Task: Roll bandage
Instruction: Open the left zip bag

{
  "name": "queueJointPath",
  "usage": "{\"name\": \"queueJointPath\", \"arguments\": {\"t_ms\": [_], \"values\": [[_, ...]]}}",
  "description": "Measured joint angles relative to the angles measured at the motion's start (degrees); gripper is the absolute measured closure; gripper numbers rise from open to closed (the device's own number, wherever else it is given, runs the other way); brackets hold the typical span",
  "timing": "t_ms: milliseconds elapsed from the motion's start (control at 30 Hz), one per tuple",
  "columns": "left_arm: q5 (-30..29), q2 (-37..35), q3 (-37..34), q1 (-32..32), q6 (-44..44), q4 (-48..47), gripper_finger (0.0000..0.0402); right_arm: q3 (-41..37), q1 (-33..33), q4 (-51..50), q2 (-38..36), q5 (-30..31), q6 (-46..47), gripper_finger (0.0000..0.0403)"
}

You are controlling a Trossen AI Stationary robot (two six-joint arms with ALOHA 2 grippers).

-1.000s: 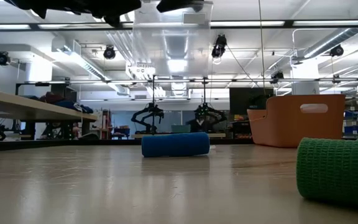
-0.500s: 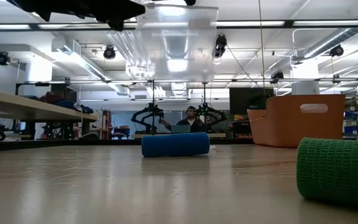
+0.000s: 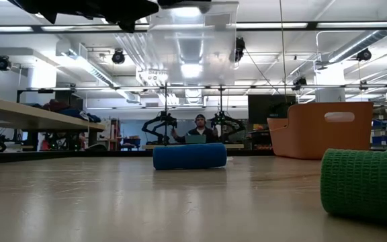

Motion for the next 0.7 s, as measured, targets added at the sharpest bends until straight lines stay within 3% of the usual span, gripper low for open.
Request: {"name": "queueJointPath", "arguments": {"t_ms": [200,467,700], "values": [[0.79,0.00,-0.02,-0.02,-0.02,-0.10,0.0401,0.00,0.02,-0.73,0.09,1.30,-0.14,0.0379],[0.84,-0.33,-0.02,-0.02,-0.02,-0.17,0.0401,0.02,0.04,-2.74,-0.17,1.36,0.21,0.0365],[0.86,-0.59,-0.02,-0.02,-0.02,-0.41,0.0401,0.02,0.04,-6.06,-1.27,1.36,1.49,0.0377]]}}
